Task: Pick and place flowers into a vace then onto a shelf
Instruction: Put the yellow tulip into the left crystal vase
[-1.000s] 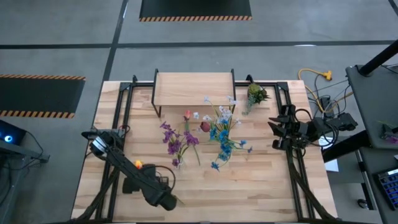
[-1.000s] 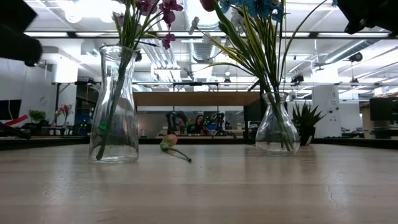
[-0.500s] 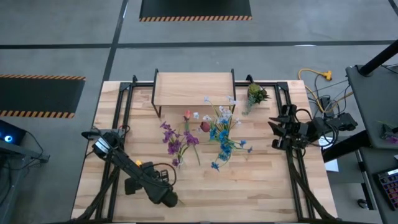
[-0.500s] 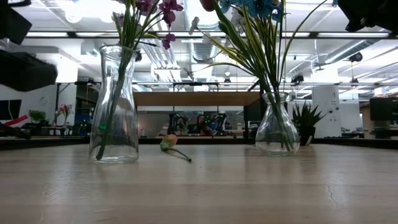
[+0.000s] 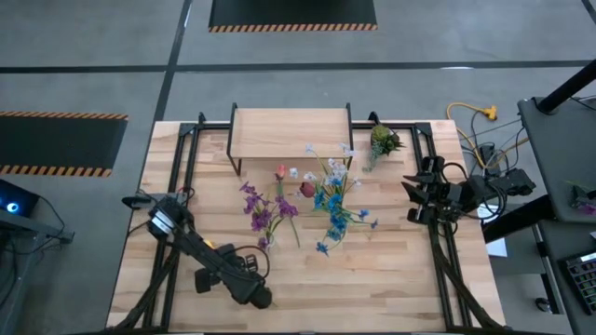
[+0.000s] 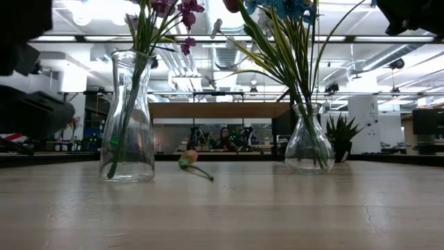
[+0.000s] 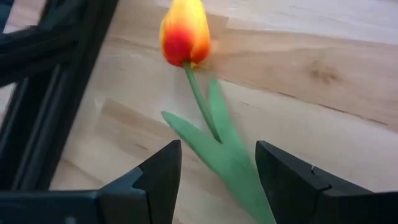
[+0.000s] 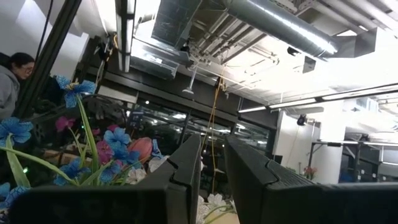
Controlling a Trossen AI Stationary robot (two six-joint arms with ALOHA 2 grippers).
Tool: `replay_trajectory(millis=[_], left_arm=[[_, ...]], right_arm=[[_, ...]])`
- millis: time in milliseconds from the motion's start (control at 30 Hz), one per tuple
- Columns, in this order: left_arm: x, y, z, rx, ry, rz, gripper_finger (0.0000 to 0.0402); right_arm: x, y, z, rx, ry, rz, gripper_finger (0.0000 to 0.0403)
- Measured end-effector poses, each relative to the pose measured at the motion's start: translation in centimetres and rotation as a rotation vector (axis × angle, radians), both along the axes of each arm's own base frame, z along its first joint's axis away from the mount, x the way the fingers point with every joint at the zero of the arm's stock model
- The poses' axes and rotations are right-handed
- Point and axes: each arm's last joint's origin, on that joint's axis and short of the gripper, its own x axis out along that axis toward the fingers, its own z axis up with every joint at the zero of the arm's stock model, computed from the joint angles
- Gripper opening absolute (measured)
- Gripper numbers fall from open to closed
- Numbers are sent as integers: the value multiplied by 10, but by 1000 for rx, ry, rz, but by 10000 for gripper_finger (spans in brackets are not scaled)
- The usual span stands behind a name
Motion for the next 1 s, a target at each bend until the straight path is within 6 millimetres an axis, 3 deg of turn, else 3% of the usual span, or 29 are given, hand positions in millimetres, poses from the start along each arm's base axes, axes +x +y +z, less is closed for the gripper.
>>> replay_trajectory(millis=[367, 567, 700, 933, 1000], left_arm=[[4, -1, -29, 28, 61, 0, 189], [4, -1, -30, 24, 64, -28, 179], [2, 0, -31, 28, 79, -47, 134], [-3, 1, -36, 42, 97, -97, 20], [-6, 0, -37, 36, 109, -133, 7]], right_arm=[[0, 0, 0, 3, -1, 2, 63], [0, 0, 0, 5, -5, 2, 63], [0, 0, 0, 5, -6, 2, 63], [0, 0, 1, 5, -7, 3, 63], [0, 0, 1, 5, -7, 2, 63]])
